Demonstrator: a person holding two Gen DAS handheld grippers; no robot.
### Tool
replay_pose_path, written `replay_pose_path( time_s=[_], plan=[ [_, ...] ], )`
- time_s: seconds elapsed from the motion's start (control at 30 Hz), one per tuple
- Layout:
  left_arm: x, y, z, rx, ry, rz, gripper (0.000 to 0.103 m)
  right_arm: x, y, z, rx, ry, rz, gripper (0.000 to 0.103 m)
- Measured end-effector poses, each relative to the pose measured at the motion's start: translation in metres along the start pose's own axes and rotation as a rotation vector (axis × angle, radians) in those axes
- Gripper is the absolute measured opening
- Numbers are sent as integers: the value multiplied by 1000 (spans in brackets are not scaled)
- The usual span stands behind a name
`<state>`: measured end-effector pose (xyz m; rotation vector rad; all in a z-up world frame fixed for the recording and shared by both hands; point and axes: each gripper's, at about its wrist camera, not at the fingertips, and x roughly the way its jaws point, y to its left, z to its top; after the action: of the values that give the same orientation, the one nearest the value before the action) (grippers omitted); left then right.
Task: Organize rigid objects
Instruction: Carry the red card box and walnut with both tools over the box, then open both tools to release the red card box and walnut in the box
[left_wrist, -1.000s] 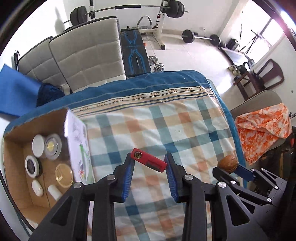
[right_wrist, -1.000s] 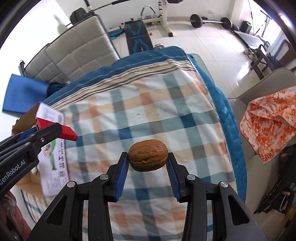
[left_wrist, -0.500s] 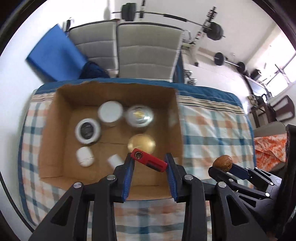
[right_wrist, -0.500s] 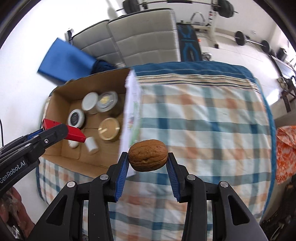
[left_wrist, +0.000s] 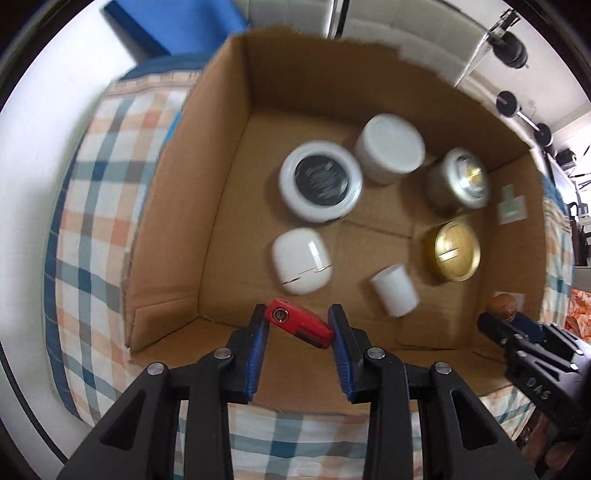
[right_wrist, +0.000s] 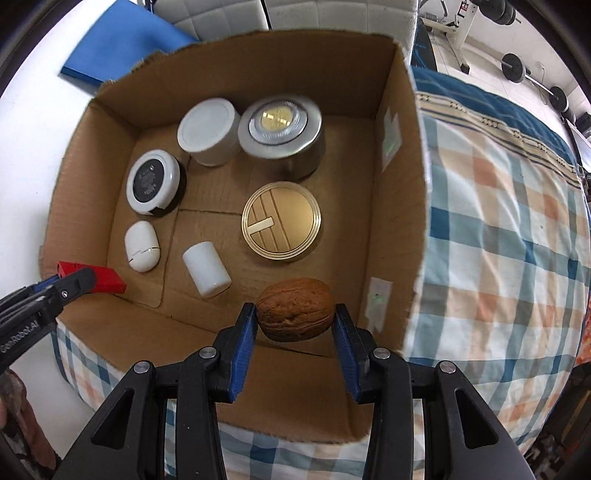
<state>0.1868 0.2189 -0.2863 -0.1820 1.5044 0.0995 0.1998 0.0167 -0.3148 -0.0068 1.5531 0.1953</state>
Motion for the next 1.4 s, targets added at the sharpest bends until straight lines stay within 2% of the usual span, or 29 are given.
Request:
replay_pose_path(
  time_s=[0.2,0.33,0.43,0.63,0.7,0.73,0.9,1.0,1.13,1.27,1.4],
  plan=[
    [28,-8,-2,50,85,-40,30,18,17,11,-39,41,-73,44],
    [34,-21,1,99,97,-40,31,25,23,18,-46,70,-66,44],
    [36,-24,5,104,132,-69,31,36,27,20,-45,109,-65,44],
    [39,-24,2,93,180,-103,37,49,26,19,-12,144,-56,45],
    [38,-24,0,91,183,-100,49,50,25,20,-4,150,-54,45],
    [37,-23,-2,86,184,-106,51,51,25,20,0,152,-52,46],
    [27,-22,-8,79,155,-104,59,48,28,21,6,152,-43,55],
    [17,-17,-11,73,132,-107,60,42,31,19,7,138,-41,63],
    [-2,-15,-7,64,82,-96,69,25,36,17,5,90,-57,80],
    [-19,-10,-10,63,38,-87,80,3,34,9,3,32,-90,83],
    [-39,-14,-9,75,-4,-73,83,-20,29,-1,18,-4,-102,94]
  ],
)
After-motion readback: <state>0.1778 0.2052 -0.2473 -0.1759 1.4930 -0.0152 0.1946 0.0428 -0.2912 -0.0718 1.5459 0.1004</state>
